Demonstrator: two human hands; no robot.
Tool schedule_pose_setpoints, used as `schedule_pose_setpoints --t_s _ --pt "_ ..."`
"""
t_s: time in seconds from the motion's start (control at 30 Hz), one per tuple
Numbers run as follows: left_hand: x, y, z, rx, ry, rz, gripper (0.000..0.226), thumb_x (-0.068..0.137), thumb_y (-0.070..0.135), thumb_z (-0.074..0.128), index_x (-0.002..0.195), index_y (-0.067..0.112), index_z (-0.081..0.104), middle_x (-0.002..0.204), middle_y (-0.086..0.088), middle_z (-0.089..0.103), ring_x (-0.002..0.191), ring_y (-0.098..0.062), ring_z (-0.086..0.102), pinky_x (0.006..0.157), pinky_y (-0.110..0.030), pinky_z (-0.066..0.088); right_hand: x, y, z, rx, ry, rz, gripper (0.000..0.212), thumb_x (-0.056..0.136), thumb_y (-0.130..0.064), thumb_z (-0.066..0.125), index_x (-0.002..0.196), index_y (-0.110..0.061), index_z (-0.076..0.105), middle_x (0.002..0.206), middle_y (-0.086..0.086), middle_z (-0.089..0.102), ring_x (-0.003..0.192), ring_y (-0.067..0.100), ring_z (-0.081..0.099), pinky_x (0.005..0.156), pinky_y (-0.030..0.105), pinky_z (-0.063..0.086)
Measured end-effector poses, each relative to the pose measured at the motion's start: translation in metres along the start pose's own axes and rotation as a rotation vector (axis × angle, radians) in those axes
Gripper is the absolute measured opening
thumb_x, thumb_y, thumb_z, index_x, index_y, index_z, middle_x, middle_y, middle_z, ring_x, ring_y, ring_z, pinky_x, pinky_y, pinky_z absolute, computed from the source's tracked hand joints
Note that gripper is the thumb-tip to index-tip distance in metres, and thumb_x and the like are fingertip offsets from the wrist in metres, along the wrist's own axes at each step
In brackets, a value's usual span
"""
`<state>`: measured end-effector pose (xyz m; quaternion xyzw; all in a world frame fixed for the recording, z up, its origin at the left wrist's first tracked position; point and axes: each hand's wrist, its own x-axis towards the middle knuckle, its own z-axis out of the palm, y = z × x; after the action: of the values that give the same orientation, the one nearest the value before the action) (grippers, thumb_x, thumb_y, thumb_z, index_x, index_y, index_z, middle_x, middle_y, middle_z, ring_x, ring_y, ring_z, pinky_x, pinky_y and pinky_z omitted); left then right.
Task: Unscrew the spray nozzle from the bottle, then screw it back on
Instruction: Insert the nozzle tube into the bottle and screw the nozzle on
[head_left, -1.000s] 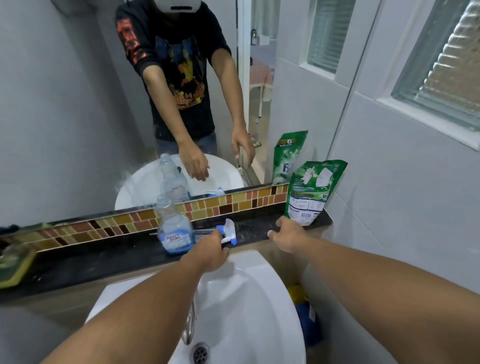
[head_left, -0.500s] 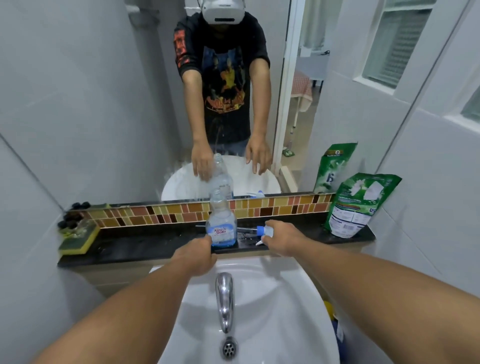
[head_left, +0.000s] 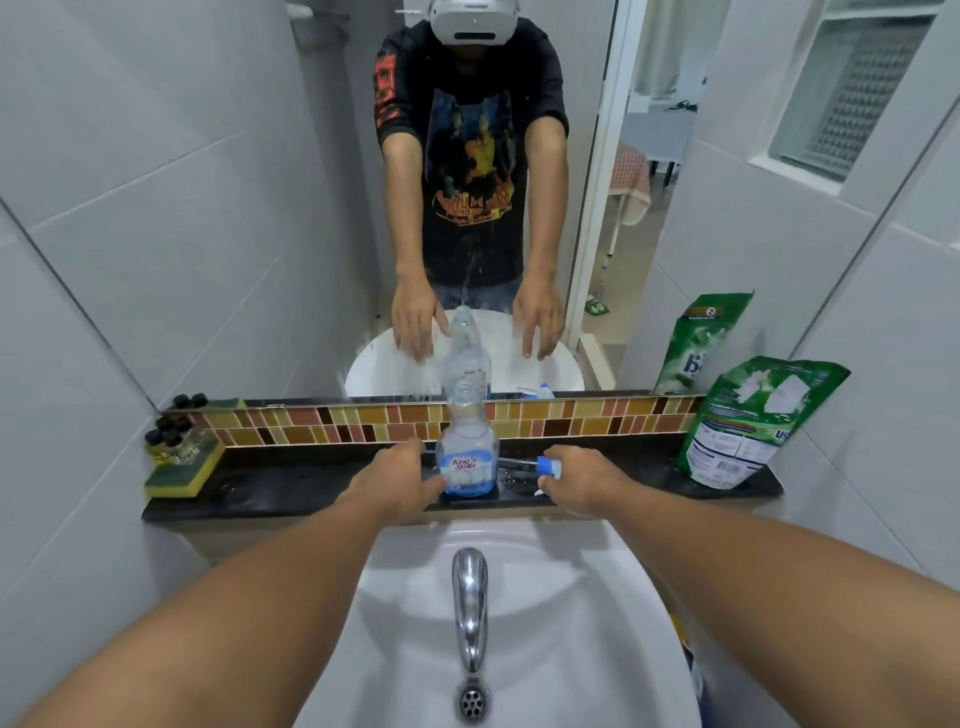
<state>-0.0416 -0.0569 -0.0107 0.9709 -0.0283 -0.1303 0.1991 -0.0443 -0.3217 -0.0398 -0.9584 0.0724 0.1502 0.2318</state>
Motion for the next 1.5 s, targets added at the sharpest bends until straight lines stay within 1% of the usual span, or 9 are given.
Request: schedule_pose_setpoints --t_s 0.13,0.27,0.43,0.53,0.7,1.0,1.17,1.33,1.5 --pt "0.017 0.012 0.001 -0.218 0.082 0.000 0.076 0.091 0.050 0.078 0.153 0.019 0.045 0.156 -0.006 0.055 0.135 -0.025 0.059 0.098 -0.044 0.057 0.006 0.009 0.000 -0.050 0.000 0.001 0.043 0.097 -0.036 0.062 0.138 -0.025 0.055 0.129 0.004 0.064 0.106 0.024 0.061 0.089 0.040 0.055" --pt "0.037 0.027 0.006 -0.487 0.148 0.016 0.074 0.084 0.046 0.086 0.145 0.020 0.051 0.151 -0.002 0.059 0.121 -0.015 0.057 0.091 -0.036 0.052 0.016 0.016 0.001 -0.083 0.006 0.022 0.027 0.098 -0.033 0.061 0.124 -0.027 0.059 0.108 0.002 0.066 0.092 0.021 0.063 0.079 0.038 0.058" --pt "0.053 0.038 0.013 -0.683 0.168 0.028 0.056 0.079 0.045 0.090 0.123 0.029 0.058 0.113 0.016 0.065 0.096 -0.001 0.062 0.072 -0.016 0.043 0.032 0.018 0.008 -0.088 0.052 0.069 0.040 0.100 -0.032 0.061 0.140 -0.030 0.057 0.116 0.002 0.064 0.097 0.022 0.063 0.084 0.041 0.060" --pt "0.061 0.043 0.016 -0.798 0.162 0.026 0.040 0.080 0.041 0.091 0.106 0.037 0.061 0.103 0.015 0.072 0.092 0.001 0.067 0.069 -0.017 0.046 0.044 0.019 0.013 -0.089 0.072 0.077 0.041 0.099 -0.031 0.063 0.139 -0.031 0.058 0.121 0.003 0.062 0.099 0.023 0.060 0.083 0.042 0.059" --pt "0.073 0.050 0.027 -0.939 0.127 -0.010 0.029 0.085 0.032 0.088 0.104 0.036 0.068 0.101 0.016 0.076 0.094 0.000 0.070 0.070 -0.020 0.045 0.063 0.019 0.022 -0.078 0.076 0.093 0.044 0.100 -0.029 0.064 0.143 -0.032 0.056 0.129 0.005 0.052 0.106 0.025 0.055 0.088 0.042 0.058" --pt "0.083 0.046 0.043 -1.022 0.146 -0.057 0.024 0.084 0.017 0.088 0.102 0.024 0.073 0.103 0.002 0.080 0.098 -0.012 0.073 0.076 -0.026 0.050 0.068 0.021 0.033 -0.158 0.011 0.109 0.048 0.103 -0.034 0.059 0.149 -0.033 0.046 0.138 0.009 0.045 0.120 0.032 0.051 0.099 0.049 0.052" --pt "0.088 0.040 0.046 -1.005 0.114 -0.044 0.027 0.082 0.014 0.090 0.102 0.021 0.073 0.104 0.000 0.081 0.102 -0.018 0.075 0.090 -0.034 0.056 0.065 0.026 0.032 -0.146 -0.002 0.099 0.041 0.102 -0.032 0.062 0.141 -0.025 0.051 0.133 0.012 0.039 0.111 0.034 0.055 0.098 0.049 0.053" --pt "0.089 0.039 0.047 -1.013 0.087 -0.055 0.029 0.080 0.012 0.091 0.101 0.022 0.073 0.096 0.004 0.081 0.096 -0.015 0.076 0.079 -0.030 0.054 0.046 0.050 0.019 -0.098 0.035 0.106 0.040 0.104 -0.033 0.059 0.142 -0.027 0.050 0.133 0.011 0.037 0.103 0.030 0.057 0.095 0.043 0.054" --pt "0.089 0.040 0.046 -1.024 0.068 -0.064 0.035 0.080 0.013 0.091 0.109 0.021 0.072 0.094 0.007 0.082 0.095 -0.013 0.075 0.075 -0.031 0.051 0.023 0.082 -0.016 -0.072 0.092 0.119 0.041 0.104 -0.035 0.058 0.143 -0.026 0.051 0.132 0.010 0.036 0.103 0.028 0.056 0.098 0.046 0.051"
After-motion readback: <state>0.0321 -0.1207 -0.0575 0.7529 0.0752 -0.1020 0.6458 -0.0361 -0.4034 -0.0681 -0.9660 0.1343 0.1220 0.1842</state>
